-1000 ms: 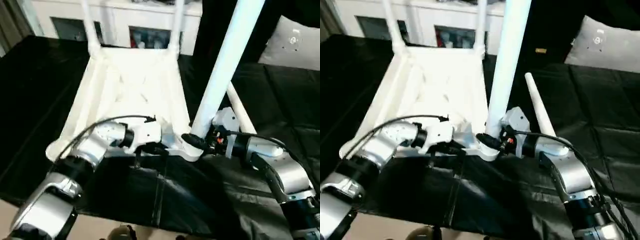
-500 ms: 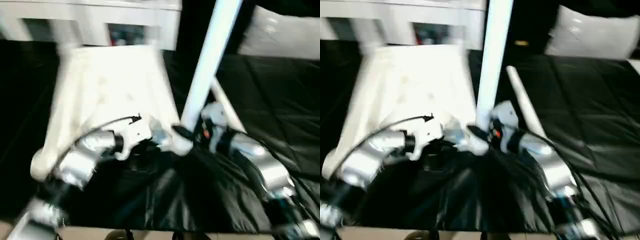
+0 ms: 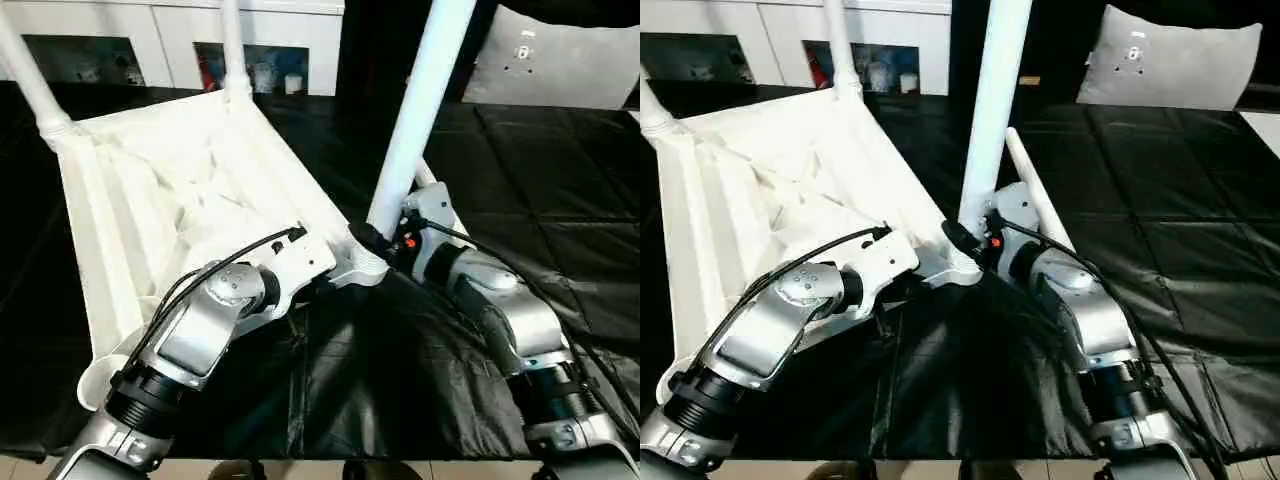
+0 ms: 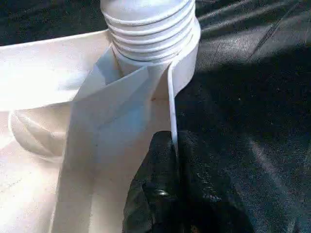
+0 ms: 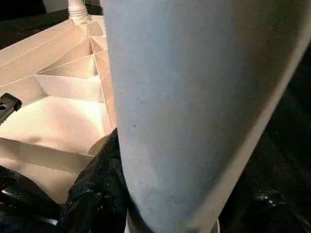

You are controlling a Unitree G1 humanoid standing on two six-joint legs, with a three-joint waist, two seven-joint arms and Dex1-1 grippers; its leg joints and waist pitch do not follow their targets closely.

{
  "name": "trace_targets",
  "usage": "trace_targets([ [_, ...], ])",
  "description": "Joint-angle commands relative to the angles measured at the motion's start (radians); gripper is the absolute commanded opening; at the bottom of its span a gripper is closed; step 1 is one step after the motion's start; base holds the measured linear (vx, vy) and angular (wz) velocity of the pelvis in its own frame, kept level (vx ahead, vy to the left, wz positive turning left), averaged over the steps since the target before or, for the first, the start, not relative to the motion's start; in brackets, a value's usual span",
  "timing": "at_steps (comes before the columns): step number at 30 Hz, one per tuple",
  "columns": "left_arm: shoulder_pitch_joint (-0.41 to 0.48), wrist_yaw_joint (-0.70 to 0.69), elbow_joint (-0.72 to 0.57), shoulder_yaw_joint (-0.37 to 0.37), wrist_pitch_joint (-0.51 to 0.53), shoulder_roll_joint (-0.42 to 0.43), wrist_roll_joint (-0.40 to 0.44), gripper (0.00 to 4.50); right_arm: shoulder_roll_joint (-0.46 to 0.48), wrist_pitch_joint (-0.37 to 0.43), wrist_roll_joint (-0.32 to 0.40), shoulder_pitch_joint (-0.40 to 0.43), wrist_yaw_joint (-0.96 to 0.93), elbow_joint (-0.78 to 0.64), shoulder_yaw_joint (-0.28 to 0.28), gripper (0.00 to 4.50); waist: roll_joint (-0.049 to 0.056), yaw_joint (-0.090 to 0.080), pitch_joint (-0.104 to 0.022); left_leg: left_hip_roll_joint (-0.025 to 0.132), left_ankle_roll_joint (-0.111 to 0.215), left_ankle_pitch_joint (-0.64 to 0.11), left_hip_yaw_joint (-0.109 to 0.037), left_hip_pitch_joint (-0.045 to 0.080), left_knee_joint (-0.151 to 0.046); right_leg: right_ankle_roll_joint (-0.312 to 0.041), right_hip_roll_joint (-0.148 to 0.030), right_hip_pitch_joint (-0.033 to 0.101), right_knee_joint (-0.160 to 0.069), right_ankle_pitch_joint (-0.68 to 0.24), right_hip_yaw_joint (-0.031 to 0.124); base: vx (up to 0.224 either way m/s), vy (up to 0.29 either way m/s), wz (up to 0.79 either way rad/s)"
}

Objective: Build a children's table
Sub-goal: Insert table leg to table base

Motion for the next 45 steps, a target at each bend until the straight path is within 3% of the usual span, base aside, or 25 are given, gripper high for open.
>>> trace_targets([
  [1, 0.020, -0.030, -0.015, -0.053, 0.018, 0.013, -0.002, 0.00, -0.008, 0.075, -0.064, 0.053, -0.075, 0.157, 0.005, 1.91, 0.012, 0.011, -0.027, 0.073, -0.007, -0.396, -0.044, 0.014, -0.069, -0.136, -0.120, 0.010, -0.100, -0.435, 0.064, 0.000, 0.000, 0.00],
  [7, 0.006, -0.023, 0.016, -0.033, -0.050, 0.010, -0.020, 0.00, -0.007, 0.058, -0.058, 0.045, -0.063, 0.175, -0.005, 1.91, 0.013, 0.013, -0.031, 0.072, -0.006, -0.389, -0.041, 0.016, -0.067, -0.147, -0.118, 0.010, -0.098, -0.395, 0.064, 0.000, 0.000, 0.00],
  [9, -0.001, -0.032, 0.021, -0.028, -0.066, 0.014, -0.028, 0.00, -0.007, 0.049, -0.049, 0.041, -0.053, 0.182, -0.013, 2.47, 0.013, 0.015, -0.032, 0.072, -0.006, -0.389, -0.040, 0.016, -0.067, -0.147, -0.117, 0.011, -0.098, -0.395, 0.063, 0.000, 0.000, 0.00],
  [11, -0.005, -0.034, 0.028, -0.027, -0.082, 0.017, -0.028, 0.00, -0.008, 0.044, -0.050, 0.040, -0.051, 0.184, -0.013, 2.63, 0.014, 0.018, -0.036, 0.072, -0.004, -0.381, -0.038, 0.020, -0.064, -0.153, -0.117, 0.009, -0.098, -0.383, 0.064, 0.000, 0.000, 0.00],
  [13, -0.011, -0.032, 0.043, -0.019, -0.101, 0.018, -0.031, 0.00, -0.011, 0.039, -0.049, 0.039, -0.042, 0.185, -0.012, 2.81, 0.012, 0.025, -0.043, 0.074, 0.002, -0.342, -0.035, 0.020, -0.061, -0.166, -0.115, 0.014, -0.091, -0.320, 0.066, 0.000, 0.000, 0.00],
  [14, -0.015, -0.033, 0.054, -0.015, -0.119, 0.021, -0.032, 0.00, -0.013, 0.034, -0.049, 0.040, -0.041, 0.183, -0.013, 2.95, 0.012, 0.026, -0.042, 0.073, 0.012, -0.308, -0.033, 0.012, -0.062, -0.173, -0.113, 0.019, -0.086, -0.276, 0.065, 0.000, 0.000, 0.00],
  [19, -0.030, -0.040, 0.109, -0.002, -0.174, 0.043, -0.036, 0.00, -0.030, 0.000, -0.035, 0.056, -0.011, 0.161, -0.024, 3.41, 0.013, 0.033, -0.051, 0.071, 0.026, -0.261, -0.027, 0.012, -0.053, -0.187, -0.115, 0.024, -0.082, -0.235, 0.062, 0.000, 0.000, 0.00],
  [26, -0.055, -0.101, 0.188, -0.012, -0.278, 0.084, -0.053, 0.00, -0.089, -0.072, 0.021, 0.131, 0.118, 0.049, -0.047, 4.00, 0.013, 0.049, -0.068, 0.070, 0.077, -0.120, -0.025, 0.003, -0.039, -0.217, -0.109, 0.042, -0.053, 0.009, 0.053, 0.000, 0.000, 0.00],
  [28, -0.057, -0.136, 0.203, -0.022, -0.327, 0.097, -0.059, 0.00, -0.104, -0.085, 0.035, 0.145, 0.142, 0.026, -0.056, 4.04, 0.016, 0.050, -0.071, 0.068, 0.089, -0.113, -0.025, 0.003, -0.035, -0.222, -0.110, 0.045, -0.051, 0.035, 0.052, 0.000, 0.000, 0.00],
  [34, -0.067, -0.214, 0.247, -0.045, -0.387, 0.129, -0.068, 0.00, -0.167, -0.148, 0.048, 0.176, 0.234, -0.024, -0.061, 4.44, 0.017, 0.051, -0.072, 0.069, 0.096, -0.121, -0.024, 0.003, -0.032, -0.237, -0.110, 0.048, -0.050, 0.018, 0.050, 0.000, 0.000, 0.00],
  [38, -0.080, -0.326, 0.279, -0.090, -0.511, 0.175, -0.070, 0.00, -0.246, -0.165, 0.072, 0.190, 0.371, -0.073, -0.052, 4.44, 0.018, 0.055, -0.072, 0.069, 0.106, -0.132, -0.024, 0.004, -0.030, -0.234, -0.109, 0.048, -0.051, 0.004, 0.049, 0.000, 0.000, 0.00],
  [45, -0.095, -0.405, 0.298, -0.127, -0.588, 0.205, -0.056, 0.00, -0.299, -0.160, 0.062, 0.175, 0.471, -0.107, 0.003, 4.44, 0.019, 0.078, -0.070, 0.077, 0.090, -0.151, -0.023, 0.010, -0.029, -0.244, -0.111, 0.041, -0.047, -0.046, 0.048, 0.000, 0.000, 0.00],
])
